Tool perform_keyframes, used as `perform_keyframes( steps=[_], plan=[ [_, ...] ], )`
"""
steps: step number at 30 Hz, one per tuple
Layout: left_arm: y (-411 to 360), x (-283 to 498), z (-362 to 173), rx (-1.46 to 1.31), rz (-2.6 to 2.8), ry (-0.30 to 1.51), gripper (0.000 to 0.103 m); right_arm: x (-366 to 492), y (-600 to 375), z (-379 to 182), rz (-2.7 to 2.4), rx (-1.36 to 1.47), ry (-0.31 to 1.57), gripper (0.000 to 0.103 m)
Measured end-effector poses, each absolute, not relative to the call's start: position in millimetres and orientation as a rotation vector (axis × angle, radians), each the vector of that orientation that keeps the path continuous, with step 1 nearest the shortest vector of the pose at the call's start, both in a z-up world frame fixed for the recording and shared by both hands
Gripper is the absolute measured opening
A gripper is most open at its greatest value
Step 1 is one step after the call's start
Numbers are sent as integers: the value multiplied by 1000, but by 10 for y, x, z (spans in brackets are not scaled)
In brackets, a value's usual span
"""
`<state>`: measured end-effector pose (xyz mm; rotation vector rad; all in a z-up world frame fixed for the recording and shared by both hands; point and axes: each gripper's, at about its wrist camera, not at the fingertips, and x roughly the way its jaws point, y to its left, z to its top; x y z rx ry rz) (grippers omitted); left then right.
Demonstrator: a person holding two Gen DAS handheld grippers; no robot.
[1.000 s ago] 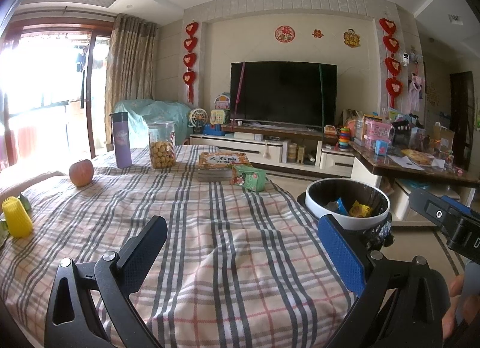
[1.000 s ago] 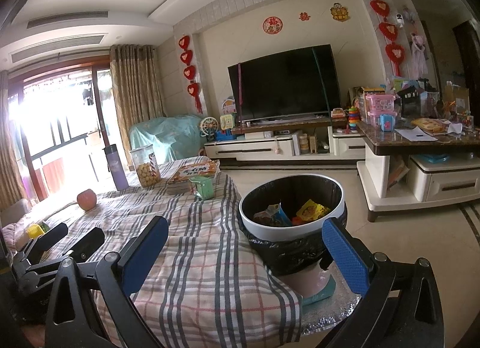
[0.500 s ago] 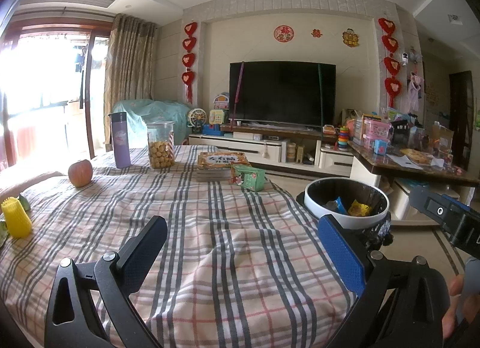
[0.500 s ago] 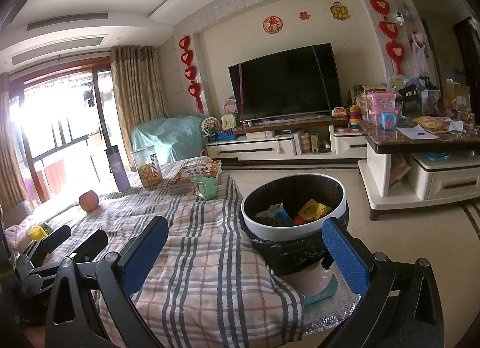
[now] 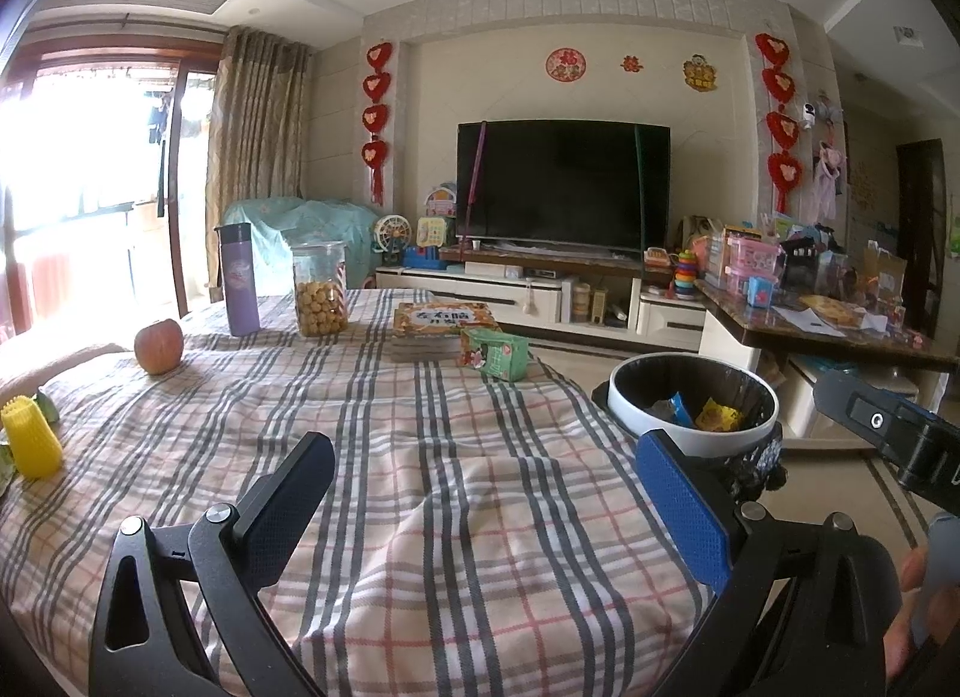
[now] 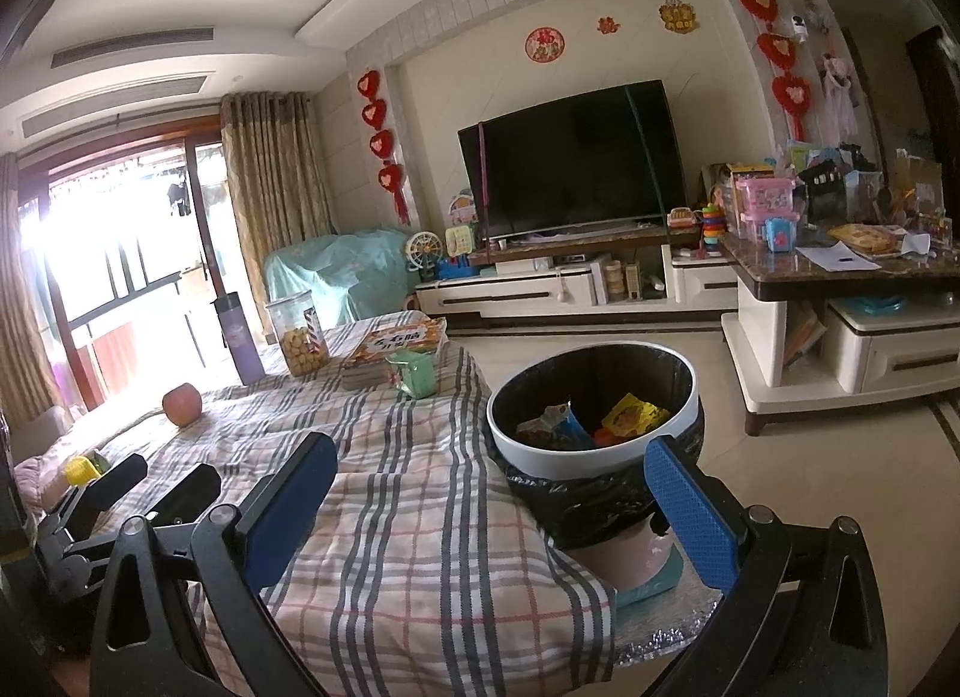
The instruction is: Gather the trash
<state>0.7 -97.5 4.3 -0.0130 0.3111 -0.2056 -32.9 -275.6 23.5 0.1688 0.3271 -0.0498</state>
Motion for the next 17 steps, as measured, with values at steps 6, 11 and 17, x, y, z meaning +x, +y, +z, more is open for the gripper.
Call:
perform_keyframes(
  steps=[6, 11, 17],
  plan=[
    [-944, 47, 52, -18, -212, 315, 102, -258, -2717, 207, -43, 183, 350, 103],
    [-880, 108, 65, -32, -220, 325, 102, -170, -2683, 197, -34, 196, 372, 103],
    [-813, 199, 63, -38, -220, 338, 102, -39, -2741, 195, -11, 213, 410, 103]
  ],
)
